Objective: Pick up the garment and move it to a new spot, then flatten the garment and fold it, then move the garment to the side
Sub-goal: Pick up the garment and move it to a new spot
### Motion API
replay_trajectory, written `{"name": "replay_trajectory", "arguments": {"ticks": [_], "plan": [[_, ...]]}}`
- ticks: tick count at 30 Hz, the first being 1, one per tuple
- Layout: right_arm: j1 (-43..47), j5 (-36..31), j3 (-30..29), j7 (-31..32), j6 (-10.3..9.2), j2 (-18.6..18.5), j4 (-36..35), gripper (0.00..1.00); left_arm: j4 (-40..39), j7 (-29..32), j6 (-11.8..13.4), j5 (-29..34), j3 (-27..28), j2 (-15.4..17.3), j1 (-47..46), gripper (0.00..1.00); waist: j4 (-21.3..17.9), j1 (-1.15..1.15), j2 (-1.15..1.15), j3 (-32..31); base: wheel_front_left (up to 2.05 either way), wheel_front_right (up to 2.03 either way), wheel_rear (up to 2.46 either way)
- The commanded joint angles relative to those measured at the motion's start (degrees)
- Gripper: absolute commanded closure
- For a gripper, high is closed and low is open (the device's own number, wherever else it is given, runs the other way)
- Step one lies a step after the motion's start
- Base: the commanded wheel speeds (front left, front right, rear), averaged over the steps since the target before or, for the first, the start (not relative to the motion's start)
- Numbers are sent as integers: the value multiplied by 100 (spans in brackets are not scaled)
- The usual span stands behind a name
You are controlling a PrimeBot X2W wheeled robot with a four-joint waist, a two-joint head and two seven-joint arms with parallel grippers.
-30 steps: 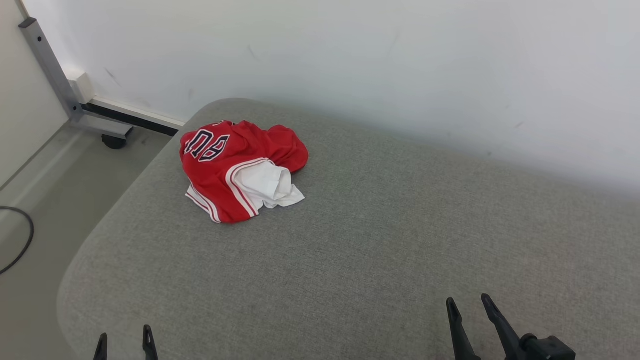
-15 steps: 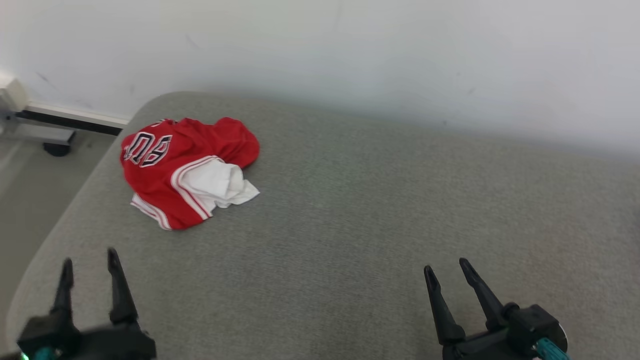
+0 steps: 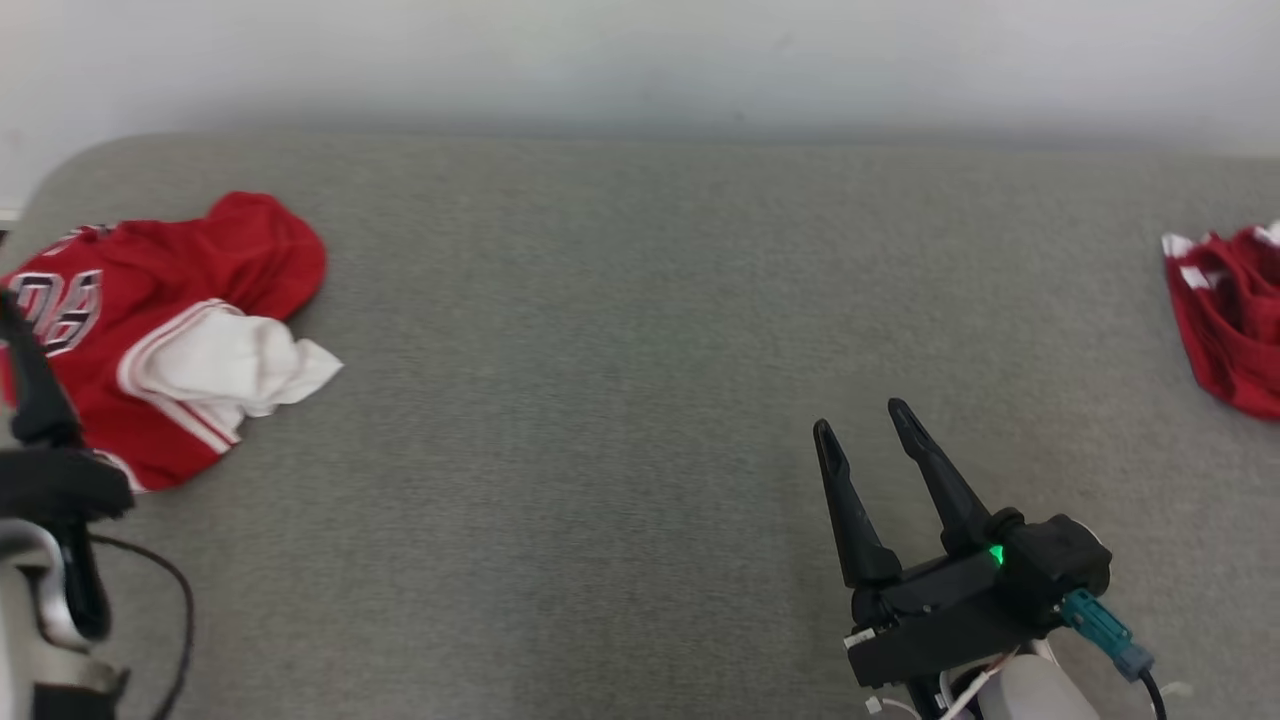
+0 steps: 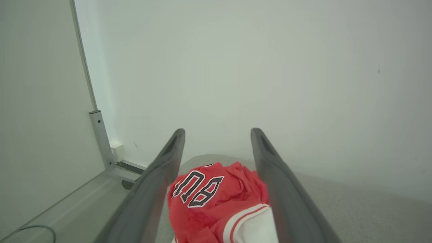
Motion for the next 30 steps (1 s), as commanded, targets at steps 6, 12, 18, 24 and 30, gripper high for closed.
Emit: {"name": "replay_trajectory", "arguments": {"ticks": [6, 12, 18, 24, 30], "plan": [[-252, 42, -76, -3, -11, 139, -82, 0, 633, 515, 3, -224, 183, 578, -792, 0, -1090, -1, -1, 944, 0, 0, 0], [-361, 33, -69, -4, -11, 190, -126, 0, 1267, 1132, 3, -283, 219, 1019, -1153, 0, -1321, -1, -1, 1107, 0, 0, 0], [-427, 13, -109, -3, -11, 203, -130, 0, 1960, 1890, 78, -416, 289, 1296, -1330, 0, -1391, -1, -1, 1161, 0, 0, 0], [-418, 4, -153, -3, -11, 167, -126, 0, 2451, 2552, 155, -439, 270, 1428, -1391, 0, -1373, -1, -1, 1163, 0, 0, 0], [-447, -9, -166, -3, -11, 130, -103, 0, 2842, 3436, 452, -562, 276, 1370, -1538, 0, -1333, -1, -1, 1125, 0, 0, 0]]}}
